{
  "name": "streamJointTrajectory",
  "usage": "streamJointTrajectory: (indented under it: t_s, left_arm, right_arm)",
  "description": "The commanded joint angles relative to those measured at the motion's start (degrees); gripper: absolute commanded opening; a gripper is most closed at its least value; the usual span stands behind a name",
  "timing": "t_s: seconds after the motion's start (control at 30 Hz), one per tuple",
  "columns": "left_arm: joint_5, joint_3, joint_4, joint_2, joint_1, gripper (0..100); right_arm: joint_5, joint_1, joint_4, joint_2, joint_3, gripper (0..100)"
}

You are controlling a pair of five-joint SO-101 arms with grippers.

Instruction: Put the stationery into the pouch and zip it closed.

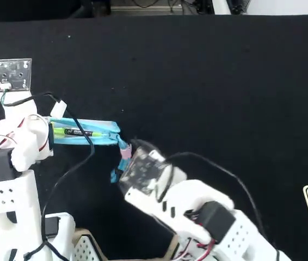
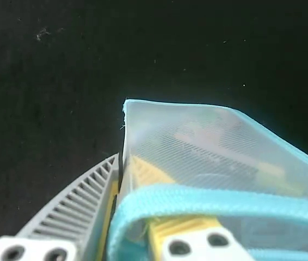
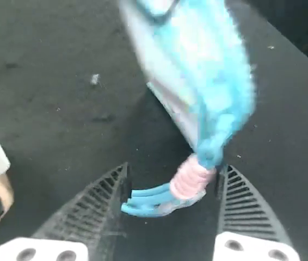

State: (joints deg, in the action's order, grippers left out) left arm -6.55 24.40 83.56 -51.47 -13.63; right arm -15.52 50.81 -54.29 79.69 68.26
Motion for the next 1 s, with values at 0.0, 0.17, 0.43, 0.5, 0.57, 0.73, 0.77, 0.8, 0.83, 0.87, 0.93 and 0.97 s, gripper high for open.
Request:
streamJointTrajectory:
  t_s: [0.0, 0.17, 0.43, 0.5, 0.57, 0.73, 0.77, 0.8, 0.83, 0.87, 0.93, 0.97]
  left_arm:
    - [-0.35, -0.31, -1.05, -0.88, -0.22, 3]
    - [-0.35, -0.31, -0.88, -0.88, -0.48, 3]
    - [-0.35, -0.31, -0.97, -0.88, -0.13, 3]
    - [-0.35, -0.40, -0.88, -0.88, -0.13, 3]
    - [-0.35, -0.40, -0.79, -0.88, -0.13, 3]
    - [-0.35, -0.40, -0.79, -0.88, -0.13, 3]
    - [-0.35, -0.40, -0.79, -0.88, -0.13, 3]
    - [-0.35, -0.40, -0.70, -0.88, -0.13, 3]
    - [-0.35, -0.40, -0.70, -0.88, -0.31, 3]
    - [-0.35, -0.40, -0.70, -0.88, -0.48, 3]
    - [-0.35, -0.40, -0.70, -0.88, -0.57, 3]
    - [-0.35, -0.40, -0.70, -0.88, -0.57, 3]
  right_arm:
    - [0.35, -0.35, 8.09, 0.40, 4.09, 25.0]
    - [3.34, -5.19, 17.41, 0.40, 9.36, 25.0]
    - [5.98, -7.74, 27.52, -0.13, 10.68, 24.7]
    - [5.80, -7.56, 28.66, -0.13, 11.74, 24.7]
    - [5.71, -7.56, 29.89, -0.13, 13.32, 24.7]
    - [5.63, -7.82, 29.80, 0.13, 14.29, 14.2]
    - [5.63, -7.82, 29.89, 0.31, 14.29, 7.7]
    - [5.63, -7.82, 30.07, 0.40, 14.11, 0.8]
    - [5.63, -7.82, 29.89, 0.40, 13.67, 1.5]
    - [5.63, -7.82, 29.71, 0.40, 13.05, 3.4]
    - [5.63, -8.70, 29.19, 0.40, 11.38, 0.8]
    - [5.63, -9.49, 28.31, 0.40, 10.07, 1.4]
